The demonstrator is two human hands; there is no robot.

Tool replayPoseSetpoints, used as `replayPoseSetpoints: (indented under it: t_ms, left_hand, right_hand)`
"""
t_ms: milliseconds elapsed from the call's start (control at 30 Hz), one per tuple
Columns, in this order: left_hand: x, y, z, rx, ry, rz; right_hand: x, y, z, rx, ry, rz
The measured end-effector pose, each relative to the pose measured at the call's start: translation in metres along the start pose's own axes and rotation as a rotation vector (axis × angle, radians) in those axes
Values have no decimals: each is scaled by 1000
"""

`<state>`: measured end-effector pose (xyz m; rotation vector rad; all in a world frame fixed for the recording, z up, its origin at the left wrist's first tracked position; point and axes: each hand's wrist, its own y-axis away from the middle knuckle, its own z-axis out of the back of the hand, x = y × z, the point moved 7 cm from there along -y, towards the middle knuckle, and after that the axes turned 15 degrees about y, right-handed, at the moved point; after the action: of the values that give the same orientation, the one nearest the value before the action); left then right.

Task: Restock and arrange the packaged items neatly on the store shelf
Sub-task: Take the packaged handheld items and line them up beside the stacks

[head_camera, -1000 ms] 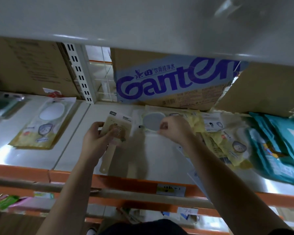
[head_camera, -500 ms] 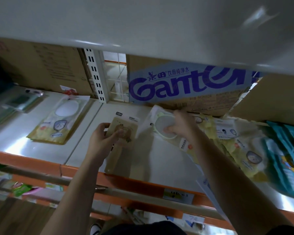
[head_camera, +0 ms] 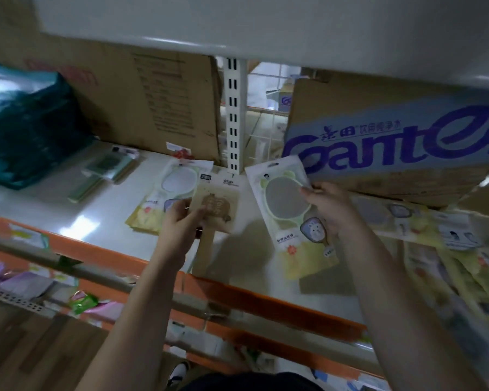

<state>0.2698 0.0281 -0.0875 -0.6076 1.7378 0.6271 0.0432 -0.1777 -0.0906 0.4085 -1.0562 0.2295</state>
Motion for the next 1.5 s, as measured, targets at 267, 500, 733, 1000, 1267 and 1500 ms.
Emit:
replayPoseSetpoints:
  t_ms: [267,500,733,1000,1267,1500]
  left_hand:
    - [-58,-55,138,-40,-71,-43]
    - [-80,-144,233,-95,-237,-97]
    - [-92,-215,262,-46,-306,-55]
    - [-79,-231,258,36,-375,25]
    - [-76,-222,261,61,-577,9]
    - [-72,-221,261,22,-608,-4]
  right_hand:
    - [29,10,-132,4,-303,-79]
    - [56,19,-209,-151,-346,-27]
    - [60,36,-242,-282,-293,-11]
    - [61,42,-242,-310,-327,40]
    - [60,42,-245,-294,-342,31]
    - [62,44,-245,-288,-367,36]
